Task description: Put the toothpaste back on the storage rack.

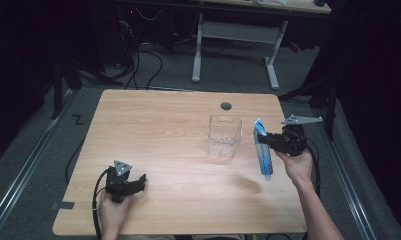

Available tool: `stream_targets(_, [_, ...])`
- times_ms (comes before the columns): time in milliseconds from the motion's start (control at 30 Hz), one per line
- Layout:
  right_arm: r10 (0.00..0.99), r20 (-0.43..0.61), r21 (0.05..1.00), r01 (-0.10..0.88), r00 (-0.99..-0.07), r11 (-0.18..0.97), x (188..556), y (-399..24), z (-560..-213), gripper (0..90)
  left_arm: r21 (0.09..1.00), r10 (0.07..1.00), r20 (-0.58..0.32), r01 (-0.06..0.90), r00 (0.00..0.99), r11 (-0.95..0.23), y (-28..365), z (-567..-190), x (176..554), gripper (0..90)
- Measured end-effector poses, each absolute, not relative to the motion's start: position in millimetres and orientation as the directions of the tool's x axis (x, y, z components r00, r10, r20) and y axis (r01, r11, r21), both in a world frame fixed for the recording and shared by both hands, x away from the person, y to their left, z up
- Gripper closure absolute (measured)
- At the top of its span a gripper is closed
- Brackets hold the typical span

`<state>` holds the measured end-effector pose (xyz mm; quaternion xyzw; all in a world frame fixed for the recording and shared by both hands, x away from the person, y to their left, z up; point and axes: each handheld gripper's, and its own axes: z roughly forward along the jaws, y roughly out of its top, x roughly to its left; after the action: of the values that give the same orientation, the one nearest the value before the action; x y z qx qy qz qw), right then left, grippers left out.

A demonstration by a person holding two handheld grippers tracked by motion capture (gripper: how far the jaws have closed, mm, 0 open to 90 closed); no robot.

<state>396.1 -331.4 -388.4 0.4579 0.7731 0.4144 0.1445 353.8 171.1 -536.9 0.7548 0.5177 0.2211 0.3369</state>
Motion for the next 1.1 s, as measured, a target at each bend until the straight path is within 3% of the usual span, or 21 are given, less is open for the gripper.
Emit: stream_targets(1100, [0.769,0.161,0.834,0.502,-0.619,0.229,407.7,-295.9,-362.1,75.1,0.737,0.930,-0.015,0.633,0.366,-0.237,171.1,-536.9,353.8,22.6])
